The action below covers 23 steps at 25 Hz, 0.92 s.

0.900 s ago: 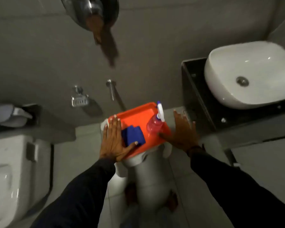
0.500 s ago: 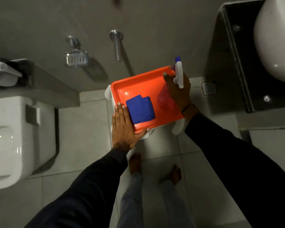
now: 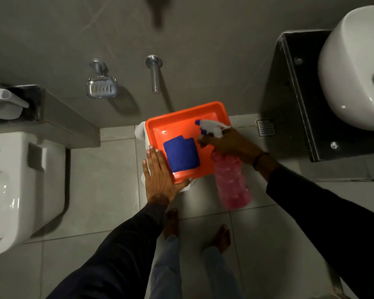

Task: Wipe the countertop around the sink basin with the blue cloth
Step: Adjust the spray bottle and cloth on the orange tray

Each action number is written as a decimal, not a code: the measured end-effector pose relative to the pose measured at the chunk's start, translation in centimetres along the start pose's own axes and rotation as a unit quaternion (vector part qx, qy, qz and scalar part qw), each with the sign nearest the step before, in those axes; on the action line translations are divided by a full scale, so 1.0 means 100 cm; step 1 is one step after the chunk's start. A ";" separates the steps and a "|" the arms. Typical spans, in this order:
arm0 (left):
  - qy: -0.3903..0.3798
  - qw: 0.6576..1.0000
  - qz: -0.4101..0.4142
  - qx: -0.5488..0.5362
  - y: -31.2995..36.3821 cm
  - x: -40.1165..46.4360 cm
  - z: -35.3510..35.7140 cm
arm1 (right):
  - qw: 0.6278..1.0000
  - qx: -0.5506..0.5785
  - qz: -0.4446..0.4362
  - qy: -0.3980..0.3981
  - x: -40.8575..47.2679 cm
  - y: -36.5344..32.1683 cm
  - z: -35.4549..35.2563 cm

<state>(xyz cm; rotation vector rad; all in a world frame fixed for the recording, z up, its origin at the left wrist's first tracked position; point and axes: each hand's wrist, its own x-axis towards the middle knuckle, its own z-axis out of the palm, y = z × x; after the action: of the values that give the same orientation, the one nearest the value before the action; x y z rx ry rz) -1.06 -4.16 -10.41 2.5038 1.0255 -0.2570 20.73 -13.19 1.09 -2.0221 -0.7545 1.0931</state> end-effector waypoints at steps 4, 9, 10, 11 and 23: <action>0.003 1.000 0.004 0.006 -0.003 0.001 0.007 | 0.987 -0.150 0.053 -0.038 -0.012 0.037 0.023; 0.003 1.000 0.009 0.023 -0.005 0.002 0.010 | 0.971 -0.220 0.089 -0.019 -0.004 0.052 0.048; 0.003 1.000 0.008 0.027 -0.005 0.002 0.011 | 0.964 -0.252 0.081 -0.006 -0.003 0.055 0.052; 0.004 0.999 0.008 0.031 -0.003 0.003 0.011 | 0.956 -0.285 0.072 0.015 -0.003 0.057 0.055; -0.007 1.000 -0.001 0.022 -0.003 0.003 0.008 | 0.935 -0.334 0.061 0.099 -0.012 0.069 0.048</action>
<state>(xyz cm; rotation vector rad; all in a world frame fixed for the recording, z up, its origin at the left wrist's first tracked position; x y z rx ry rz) -1.09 -4.15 -11.31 2.5376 1.0266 -0.3013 17.10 -16.61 -5.82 -2.7317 -0.9941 0.7272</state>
